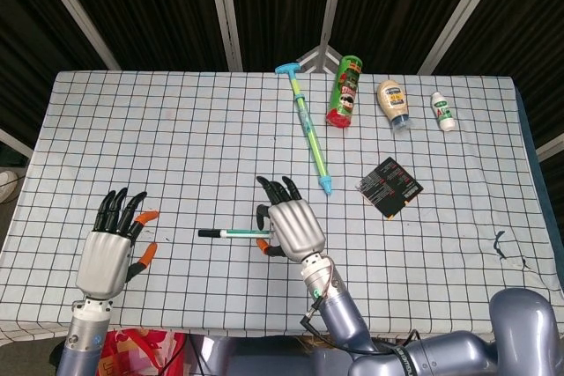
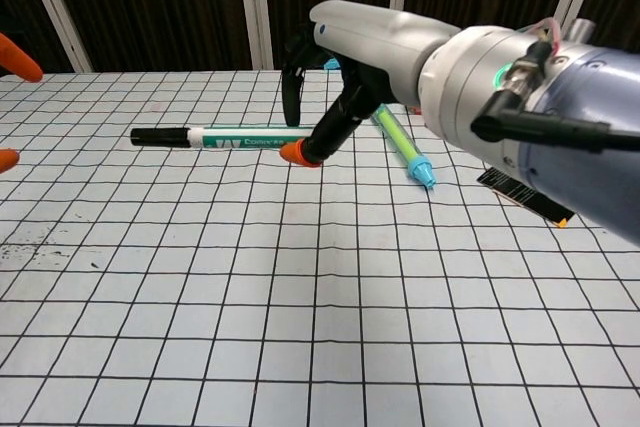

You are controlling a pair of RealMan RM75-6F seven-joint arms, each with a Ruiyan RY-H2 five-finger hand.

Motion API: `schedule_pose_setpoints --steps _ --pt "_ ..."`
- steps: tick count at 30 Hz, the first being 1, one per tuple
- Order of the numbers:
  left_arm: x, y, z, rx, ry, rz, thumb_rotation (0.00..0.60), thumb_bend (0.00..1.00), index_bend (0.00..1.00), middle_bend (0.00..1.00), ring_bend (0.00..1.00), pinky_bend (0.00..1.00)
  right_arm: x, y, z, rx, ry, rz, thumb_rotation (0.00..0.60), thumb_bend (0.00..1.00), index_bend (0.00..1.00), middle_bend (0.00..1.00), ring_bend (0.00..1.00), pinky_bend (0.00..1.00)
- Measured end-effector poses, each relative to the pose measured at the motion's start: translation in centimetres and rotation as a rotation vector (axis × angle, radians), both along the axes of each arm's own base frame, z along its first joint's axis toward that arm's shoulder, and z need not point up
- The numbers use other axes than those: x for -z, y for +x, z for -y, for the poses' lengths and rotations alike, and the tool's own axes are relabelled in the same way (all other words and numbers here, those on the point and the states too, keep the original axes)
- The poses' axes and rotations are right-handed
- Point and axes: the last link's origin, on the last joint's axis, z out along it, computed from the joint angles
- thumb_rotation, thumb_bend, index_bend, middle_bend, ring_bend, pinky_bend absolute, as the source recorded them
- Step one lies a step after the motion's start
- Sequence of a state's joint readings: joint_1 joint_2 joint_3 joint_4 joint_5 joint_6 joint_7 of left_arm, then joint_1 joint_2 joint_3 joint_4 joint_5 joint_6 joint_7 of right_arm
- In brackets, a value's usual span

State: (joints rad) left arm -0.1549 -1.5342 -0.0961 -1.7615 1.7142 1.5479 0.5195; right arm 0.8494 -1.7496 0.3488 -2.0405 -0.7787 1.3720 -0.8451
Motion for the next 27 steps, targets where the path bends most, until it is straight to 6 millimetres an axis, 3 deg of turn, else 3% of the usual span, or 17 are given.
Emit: schedule_pose_setpoints --steps 27 --pt "4.1 3.8 -0.9 0.111 -0.025 0.040 0.600 0.39 0.45 0.17 0.00 0.06 0.2 1.0 -0.4 -0.007 0.012 0.009 0.600 0.38 0.74 0.09 0.11 0.01"
